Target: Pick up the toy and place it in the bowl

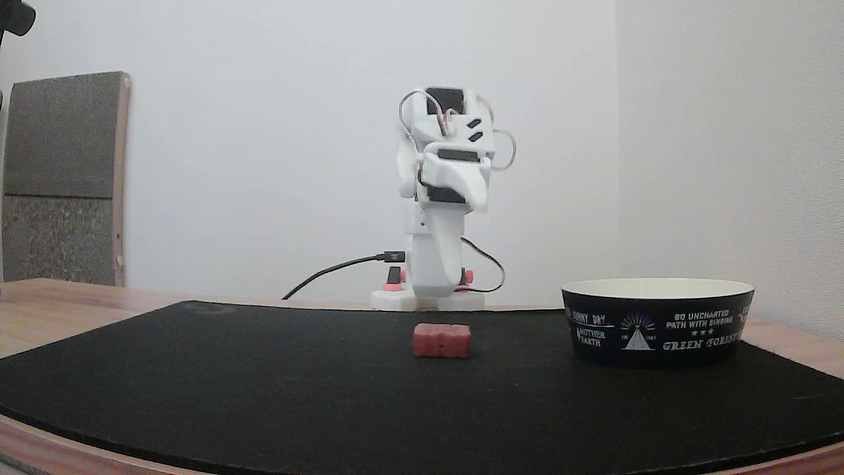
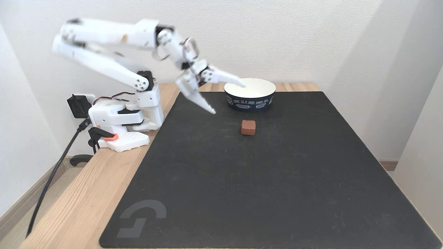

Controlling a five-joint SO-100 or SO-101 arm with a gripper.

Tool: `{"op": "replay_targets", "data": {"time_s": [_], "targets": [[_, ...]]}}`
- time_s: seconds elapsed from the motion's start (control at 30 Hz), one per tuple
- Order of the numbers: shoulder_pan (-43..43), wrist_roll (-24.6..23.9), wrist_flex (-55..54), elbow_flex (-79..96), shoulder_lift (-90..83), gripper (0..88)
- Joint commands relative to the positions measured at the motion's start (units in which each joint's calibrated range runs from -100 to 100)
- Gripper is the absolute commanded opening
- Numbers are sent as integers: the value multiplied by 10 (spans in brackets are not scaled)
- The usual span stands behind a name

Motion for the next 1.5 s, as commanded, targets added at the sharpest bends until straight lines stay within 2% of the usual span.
{"op": "replay_targets", "data": {"time_s": [0.0,0.2,0.3,0.43,0.77,1.3,1.37,1.47], "targets": [[2,-1,10,-139,161,446],[4,-3,108,-298,312,446],[24,-33,163,-402,399,446],[48,-39,239,-542,519,446],[77,-39,332,-798,750,446],[29,-38,293,-809,808,445],[27,-39,293,-807,808,411],[31,-39,293,-807,808,232]]}}
